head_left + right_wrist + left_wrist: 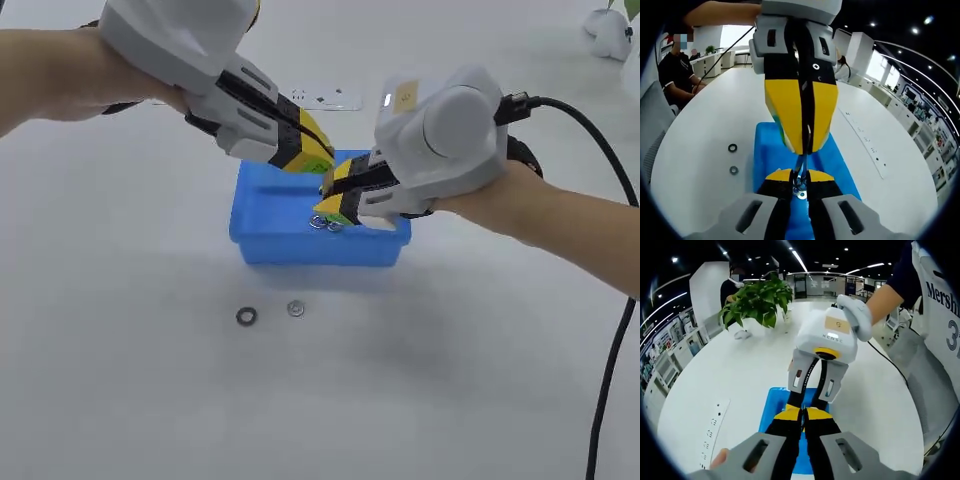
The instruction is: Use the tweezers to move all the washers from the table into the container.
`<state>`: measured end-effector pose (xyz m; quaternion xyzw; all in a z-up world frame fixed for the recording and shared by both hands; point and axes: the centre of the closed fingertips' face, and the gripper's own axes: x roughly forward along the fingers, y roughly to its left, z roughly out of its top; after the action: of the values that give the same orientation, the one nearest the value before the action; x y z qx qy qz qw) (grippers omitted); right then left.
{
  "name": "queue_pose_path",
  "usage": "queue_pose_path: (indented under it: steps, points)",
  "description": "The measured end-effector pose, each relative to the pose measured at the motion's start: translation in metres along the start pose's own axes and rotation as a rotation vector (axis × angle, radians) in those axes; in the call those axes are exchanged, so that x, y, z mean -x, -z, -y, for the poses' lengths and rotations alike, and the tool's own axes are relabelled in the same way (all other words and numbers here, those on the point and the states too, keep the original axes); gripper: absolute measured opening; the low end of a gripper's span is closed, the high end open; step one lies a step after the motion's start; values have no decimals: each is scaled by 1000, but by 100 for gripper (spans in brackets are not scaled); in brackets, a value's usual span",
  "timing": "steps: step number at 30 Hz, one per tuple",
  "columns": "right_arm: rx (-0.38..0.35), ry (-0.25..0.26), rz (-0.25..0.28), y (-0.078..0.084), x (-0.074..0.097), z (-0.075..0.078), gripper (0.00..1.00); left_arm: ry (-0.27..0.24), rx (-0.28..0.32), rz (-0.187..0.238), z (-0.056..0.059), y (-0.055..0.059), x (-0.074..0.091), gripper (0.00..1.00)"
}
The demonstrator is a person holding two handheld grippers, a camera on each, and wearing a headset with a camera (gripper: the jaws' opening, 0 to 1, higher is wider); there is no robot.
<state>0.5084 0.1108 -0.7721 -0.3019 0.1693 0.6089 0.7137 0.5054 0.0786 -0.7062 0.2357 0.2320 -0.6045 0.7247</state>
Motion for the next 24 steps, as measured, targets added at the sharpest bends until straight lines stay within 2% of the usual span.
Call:
queue_pose_path:
  steps: [5,10,13,18,24]
  points:
    - [14,7,3,-3,5,2,11,-8,-23,3,4,-6,6,5]
    - [35,15,20,-16,16,-1,12,-14,-52,9,9,-17,15,5]
    - [48,30,26,-20,21,4,12,-21,-67,13,12,-25,20,5]
    - [61,46,39,-34,36,-1,12,-30,-97,20,23,-40,30,6]
    - [89,52,53,-50,51,-15,12,-31,-105,31,35,-50,41,6]
